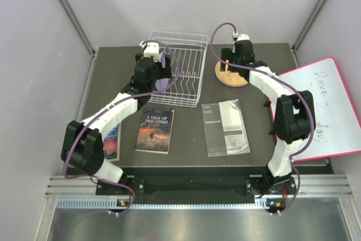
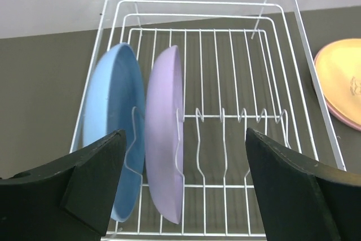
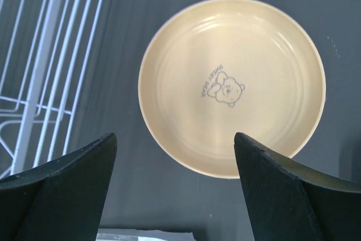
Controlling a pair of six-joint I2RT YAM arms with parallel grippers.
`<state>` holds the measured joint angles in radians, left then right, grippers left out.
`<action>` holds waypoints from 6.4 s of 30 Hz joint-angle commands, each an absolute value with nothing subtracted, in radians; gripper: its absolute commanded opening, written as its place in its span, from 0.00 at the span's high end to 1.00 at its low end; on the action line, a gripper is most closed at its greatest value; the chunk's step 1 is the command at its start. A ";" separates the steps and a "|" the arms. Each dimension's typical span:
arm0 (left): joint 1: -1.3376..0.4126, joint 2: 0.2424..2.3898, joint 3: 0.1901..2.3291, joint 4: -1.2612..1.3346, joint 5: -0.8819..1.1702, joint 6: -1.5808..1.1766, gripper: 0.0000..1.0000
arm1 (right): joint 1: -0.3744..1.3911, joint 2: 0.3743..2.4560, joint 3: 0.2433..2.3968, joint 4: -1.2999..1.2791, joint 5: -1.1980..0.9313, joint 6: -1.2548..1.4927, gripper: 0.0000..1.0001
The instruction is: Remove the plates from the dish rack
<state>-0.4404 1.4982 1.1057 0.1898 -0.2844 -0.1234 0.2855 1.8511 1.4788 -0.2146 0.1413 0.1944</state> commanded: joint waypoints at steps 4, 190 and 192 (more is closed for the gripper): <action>-0.462 1.565 1.144 0.213 -0.307 -0.077 0.14 | 0.272 1.792 1.453 -0.193 0.160 0.218 0.15; -0.417 1.442 1.126 0.221 -0.302 -0.209 0.01 | -0.101 1.752 1.342 0.038 -0.112 0.442 1.00; -0.414 1.445 1.123 0.225 -0.305 -0.206 0.01 | -0.101 1.802 1.391 0.023 -0.109 0.439 1.00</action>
<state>-0.4240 1.4792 1.1339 0.1570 -0.2825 -0.2295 -0.1066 1.7439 1.2789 0.0124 -0.1314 0.4484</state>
